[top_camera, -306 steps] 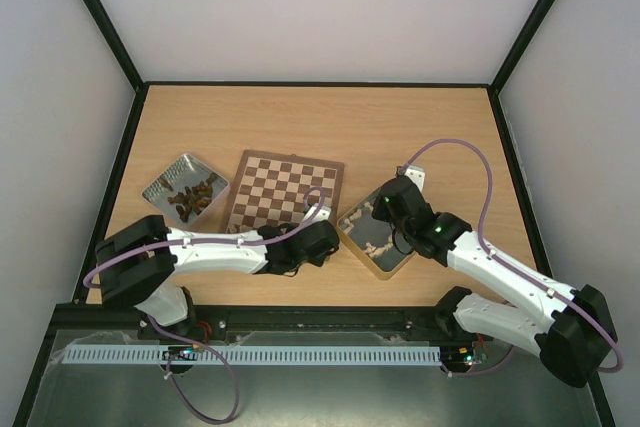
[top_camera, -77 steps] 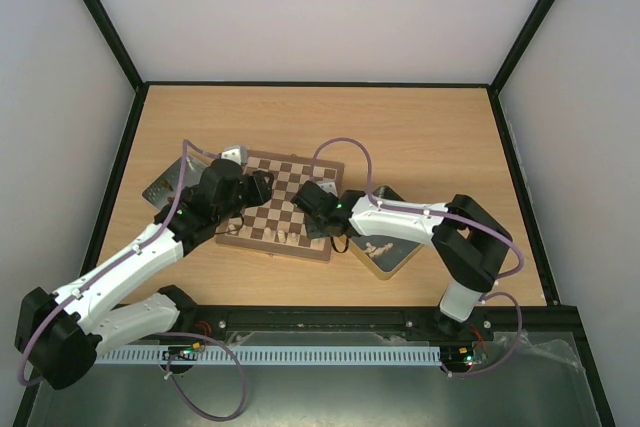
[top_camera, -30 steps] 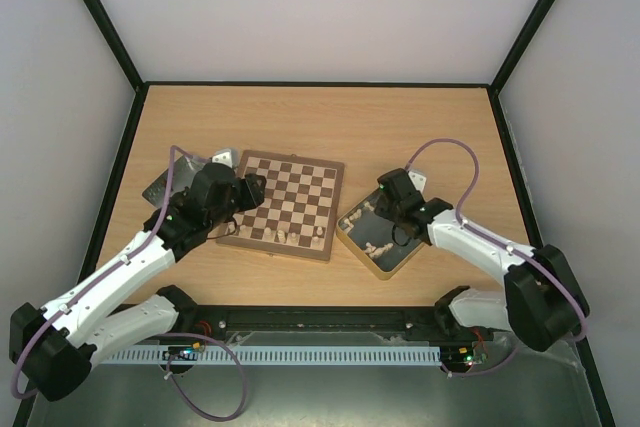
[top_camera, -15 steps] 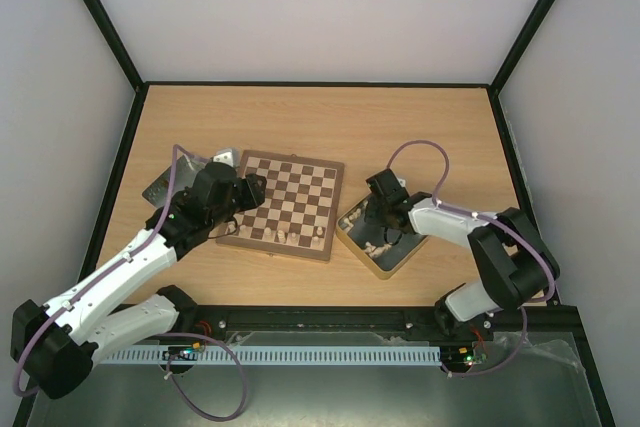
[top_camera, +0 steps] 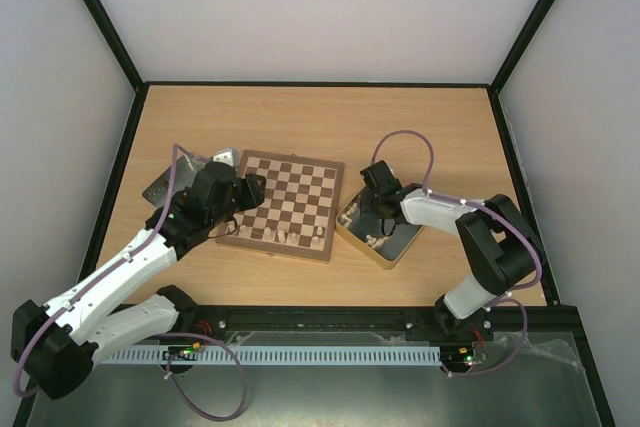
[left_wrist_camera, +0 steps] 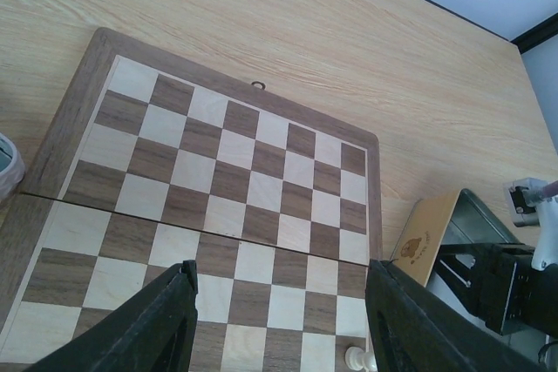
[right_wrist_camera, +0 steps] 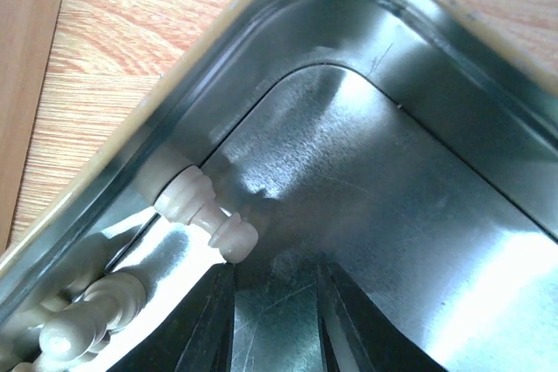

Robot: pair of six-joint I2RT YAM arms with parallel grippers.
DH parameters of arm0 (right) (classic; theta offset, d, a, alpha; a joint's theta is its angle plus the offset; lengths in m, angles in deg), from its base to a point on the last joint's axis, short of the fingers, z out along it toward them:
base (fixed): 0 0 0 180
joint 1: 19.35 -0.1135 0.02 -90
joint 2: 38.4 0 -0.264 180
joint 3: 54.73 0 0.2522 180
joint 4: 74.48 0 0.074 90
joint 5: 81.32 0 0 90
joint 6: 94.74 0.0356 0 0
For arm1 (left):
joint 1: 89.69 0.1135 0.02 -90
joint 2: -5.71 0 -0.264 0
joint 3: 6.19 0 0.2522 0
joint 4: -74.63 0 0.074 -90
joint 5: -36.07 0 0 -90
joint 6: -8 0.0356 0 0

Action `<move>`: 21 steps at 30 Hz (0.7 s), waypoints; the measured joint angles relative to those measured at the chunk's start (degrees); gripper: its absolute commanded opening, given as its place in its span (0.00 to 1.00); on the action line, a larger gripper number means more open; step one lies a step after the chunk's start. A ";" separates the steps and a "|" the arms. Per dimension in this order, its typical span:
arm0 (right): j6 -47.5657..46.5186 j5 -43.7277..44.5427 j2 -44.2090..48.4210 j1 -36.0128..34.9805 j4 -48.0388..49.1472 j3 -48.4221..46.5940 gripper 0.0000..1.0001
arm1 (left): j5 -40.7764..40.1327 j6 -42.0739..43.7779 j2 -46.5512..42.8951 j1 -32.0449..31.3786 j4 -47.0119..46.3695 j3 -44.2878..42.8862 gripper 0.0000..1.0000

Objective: Set up the chess pieces on the board
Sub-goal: Pick up the chess piece from the storage box.

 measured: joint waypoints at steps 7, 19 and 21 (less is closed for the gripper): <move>-4.35 1.55 -1.68 0.00 0.11 -2.40 0.33 | 0.04 0.42 0.22 0.24 -0.17 0.00 0.56; -8.66 0.79 -5.20 0.00 1.01 -5.75 0.24 | 0.09 0.50 0.26 0.37 -0.35 0.00 0.55; -9.05 0.59 -6.01 0.00 1.20 -5.75 0.20 | 0.09 0.57 0.26 0.37 -0.37 0.00 0.56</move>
